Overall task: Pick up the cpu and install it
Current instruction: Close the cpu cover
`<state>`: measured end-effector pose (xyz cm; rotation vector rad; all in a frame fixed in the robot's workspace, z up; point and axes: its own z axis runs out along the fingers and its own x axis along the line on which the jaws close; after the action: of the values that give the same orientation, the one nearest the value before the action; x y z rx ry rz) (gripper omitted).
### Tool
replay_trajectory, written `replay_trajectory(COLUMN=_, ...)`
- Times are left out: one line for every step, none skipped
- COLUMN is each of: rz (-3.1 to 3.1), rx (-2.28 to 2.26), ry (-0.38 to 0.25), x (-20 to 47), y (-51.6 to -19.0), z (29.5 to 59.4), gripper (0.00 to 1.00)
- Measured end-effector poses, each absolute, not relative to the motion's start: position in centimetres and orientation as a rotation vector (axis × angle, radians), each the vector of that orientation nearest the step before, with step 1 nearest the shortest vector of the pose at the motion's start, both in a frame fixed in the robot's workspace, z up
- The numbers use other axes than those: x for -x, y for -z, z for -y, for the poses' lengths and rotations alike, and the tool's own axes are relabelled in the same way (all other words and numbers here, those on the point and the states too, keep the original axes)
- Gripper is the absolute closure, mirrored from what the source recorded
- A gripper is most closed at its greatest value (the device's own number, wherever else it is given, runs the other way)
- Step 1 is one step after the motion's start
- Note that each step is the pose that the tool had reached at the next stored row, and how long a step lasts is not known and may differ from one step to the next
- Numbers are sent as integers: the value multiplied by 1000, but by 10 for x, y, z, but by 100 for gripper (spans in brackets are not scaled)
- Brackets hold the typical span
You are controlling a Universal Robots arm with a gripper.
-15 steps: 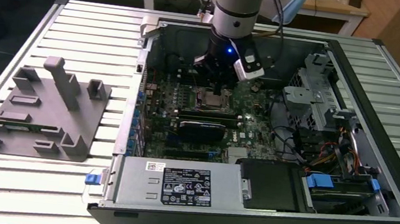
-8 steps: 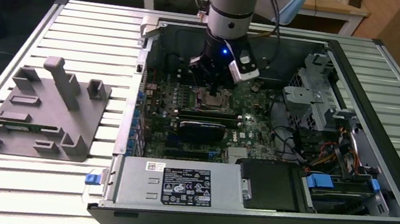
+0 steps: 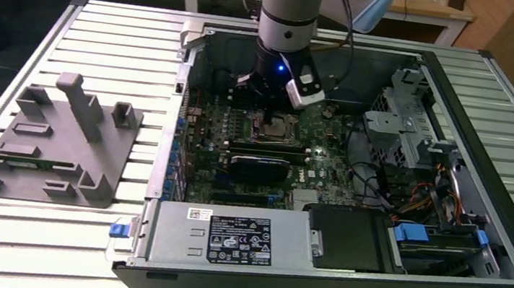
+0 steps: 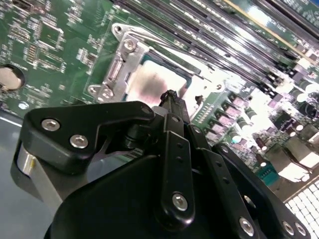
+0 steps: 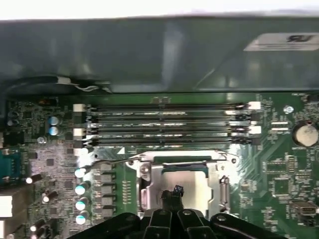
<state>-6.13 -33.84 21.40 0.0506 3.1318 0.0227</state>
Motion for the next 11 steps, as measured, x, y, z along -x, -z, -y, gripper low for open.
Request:
replay_trajectory(rz=-3132, rx=-51, ry=-23, x=63, y=-214, z=338, gripper=89)
replay_trajectory(rz=-3132, rx=-51, ry=-23, x=65, y=-213, z=338, gripper=89)
replay_trajectory(rz=-3132, rx=-51, ry=-23, x=67, y=-213, z=338, gripper=89)
replay_trajectory(rz=-3132, rx=-50, ry=-23, x=68, y=-212, z=338, gripper=89)
replay_trajectory(rz=-3132, rx=-50, ry=-23, x=70, y=-212, z=338, gripper=89)
replay_trajectory(rz=-3132, rx=-50, ry=-23, x=71, y=-211, z=338, gripper=89)
replay_trajectory(rz=-3132, rx=-50, ry=-23, x=72, y=-210, z=338, gripper=89)
replay_trajectory(rz=-3132, rx=-49, ry=-23, x=72, y=-209, z=338, gripper=89)
replay_trajectory(rz=-3132, rx=-47, ry=-23, x=73, y=-207, z=338, gripper=89)
replay_trajectory(rz=-3132, rx=-46, ry=-23, x=73, y=-206, z=338, gripper=89)
replay_trajectory(rz=-3132, rx=-46, ry=-23, x=73, y=-206, z=338, gripper=89)
